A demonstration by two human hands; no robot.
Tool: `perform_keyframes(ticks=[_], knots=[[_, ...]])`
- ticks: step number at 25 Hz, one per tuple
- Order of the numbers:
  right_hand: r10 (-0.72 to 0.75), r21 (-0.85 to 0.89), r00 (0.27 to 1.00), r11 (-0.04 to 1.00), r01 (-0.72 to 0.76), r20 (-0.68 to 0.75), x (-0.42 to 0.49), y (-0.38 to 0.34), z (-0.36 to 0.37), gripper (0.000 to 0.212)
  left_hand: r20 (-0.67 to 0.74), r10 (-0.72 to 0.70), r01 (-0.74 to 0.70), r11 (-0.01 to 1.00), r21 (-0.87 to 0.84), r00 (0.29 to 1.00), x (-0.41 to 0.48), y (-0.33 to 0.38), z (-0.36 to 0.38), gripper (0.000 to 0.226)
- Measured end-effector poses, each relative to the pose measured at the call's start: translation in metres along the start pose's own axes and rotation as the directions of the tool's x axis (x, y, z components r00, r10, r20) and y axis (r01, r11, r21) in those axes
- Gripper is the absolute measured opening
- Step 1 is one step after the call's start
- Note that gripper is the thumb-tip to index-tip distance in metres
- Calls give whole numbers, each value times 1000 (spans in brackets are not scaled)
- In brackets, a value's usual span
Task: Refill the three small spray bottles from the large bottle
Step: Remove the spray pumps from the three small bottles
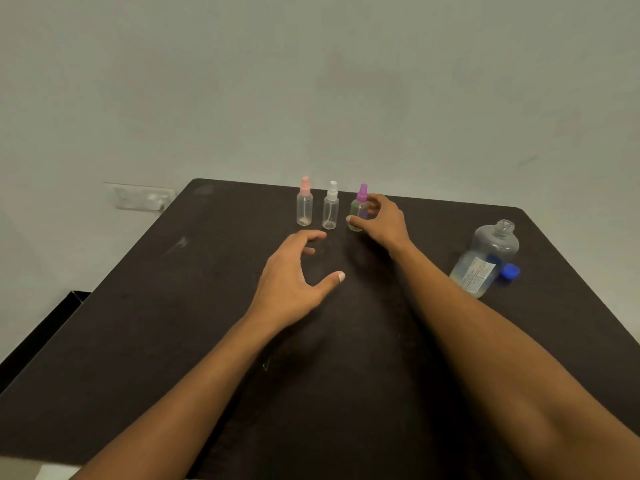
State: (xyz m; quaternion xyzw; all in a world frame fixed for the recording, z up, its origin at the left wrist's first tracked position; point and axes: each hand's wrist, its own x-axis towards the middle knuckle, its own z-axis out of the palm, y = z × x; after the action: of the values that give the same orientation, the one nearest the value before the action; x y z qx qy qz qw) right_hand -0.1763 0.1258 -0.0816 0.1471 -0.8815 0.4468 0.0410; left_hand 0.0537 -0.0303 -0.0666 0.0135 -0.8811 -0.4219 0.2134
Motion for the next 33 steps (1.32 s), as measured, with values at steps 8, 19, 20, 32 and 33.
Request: perform_keyframes(ticks=[8, 19, 20, 32, 33], knots=[[-15, 4, 999, 1000, 15, -38, -3, -2, 1, 53, -11, -20, 20, 1000, -5, 1000, -3, -1, -5, 64], [-269, 82, 963, 960, 267, 12, -117, -63, -75, 42, -31, -21, 17, 993, -119, 999, -11, 36, 16, 78], [-288, 95, 958, 954, 285, 15, -128, -69, -82, 41, -40, -19, 14, 991, -132, 999, -12, 40, 18, 80], [-325, 100, 939, 944, 315, 113, -207, -92, -108, 48, -210, 94, -147, 956, -252, 973, -54, 84, 20, 51], [-326, 92, 938, 944, 316, 121, -210, -93, -111, 49, -207, 89, -141, 957, -253, 974, -57, 84, 20, 51]])
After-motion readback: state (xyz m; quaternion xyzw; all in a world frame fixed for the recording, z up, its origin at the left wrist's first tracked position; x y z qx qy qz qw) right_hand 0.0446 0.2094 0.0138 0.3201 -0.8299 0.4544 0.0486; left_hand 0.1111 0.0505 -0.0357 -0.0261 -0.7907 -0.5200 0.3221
